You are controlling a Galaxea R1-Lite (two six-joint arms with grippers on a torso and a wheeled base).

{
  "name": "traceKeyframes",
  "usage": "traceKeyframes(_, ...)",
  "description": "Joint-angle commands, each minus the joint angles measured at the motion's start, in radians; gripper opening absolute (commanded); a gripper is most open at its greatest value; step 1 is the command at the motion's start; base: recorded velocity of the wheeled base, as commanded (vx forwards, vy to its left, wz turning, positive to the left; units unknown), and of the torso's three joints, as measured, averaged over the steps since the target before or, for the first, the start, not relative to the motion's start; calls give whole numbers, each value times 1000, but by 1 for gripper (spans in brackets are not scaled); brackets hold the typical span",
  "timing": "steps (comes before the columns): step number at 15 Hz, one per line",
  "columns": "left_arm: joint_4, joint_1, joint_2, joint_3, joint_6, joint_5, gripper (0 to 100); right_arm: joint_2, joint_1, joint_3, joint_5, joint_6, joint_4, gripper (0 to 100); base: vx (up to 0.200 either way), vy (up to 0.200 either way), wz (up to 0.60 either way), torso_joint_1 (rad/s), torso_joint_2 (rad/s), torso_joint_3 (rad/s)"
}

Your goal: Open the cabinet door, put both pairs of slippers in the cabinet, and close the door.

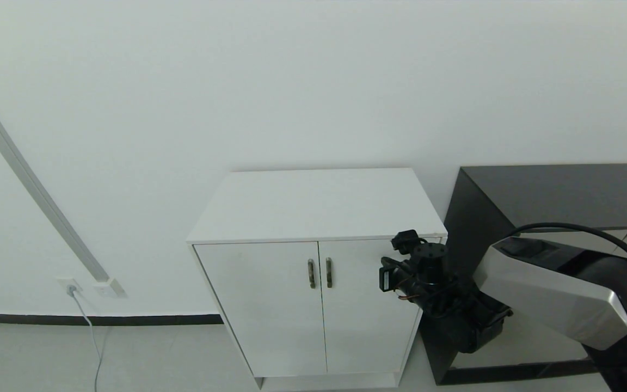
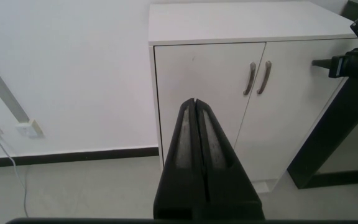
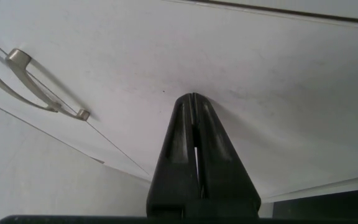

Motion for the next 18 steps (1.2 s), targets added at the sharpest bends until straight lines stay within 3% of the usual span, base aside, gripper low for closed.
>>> traceKeyframes(1, 0, 0, 0, 0, 0, 0, 0, 0, 0, -1, 0, 1, -3, 0, 0, 0, 0, 0, 0, 0)
traceKeyframes(4, 0, 0, 0, 0, 0, 0, 0, -35, 11, 49, 0, 1, -8, 0, 0, 0, 0, 0, 0, 0)
traceKeyframes(9, 0, 0, 0, 0, -2, 0, 0, -190, 20, 249, 1, 1, -74, 0, 0, 0, 0, 0, 0, 0)
traceKeyframes(13, 0, 0, 0, 0, -2, 0, 0, -330, -26, 466, -2, 1, -161, 0, 0, 0, 0, 0, 0, 0)
traceKeyframes(18, 0, 0, 0, 0, -2, 0, 0, -555, -104, 694, -5, -8, -173, 0, 0, 0, 0, 0, 0, 0)
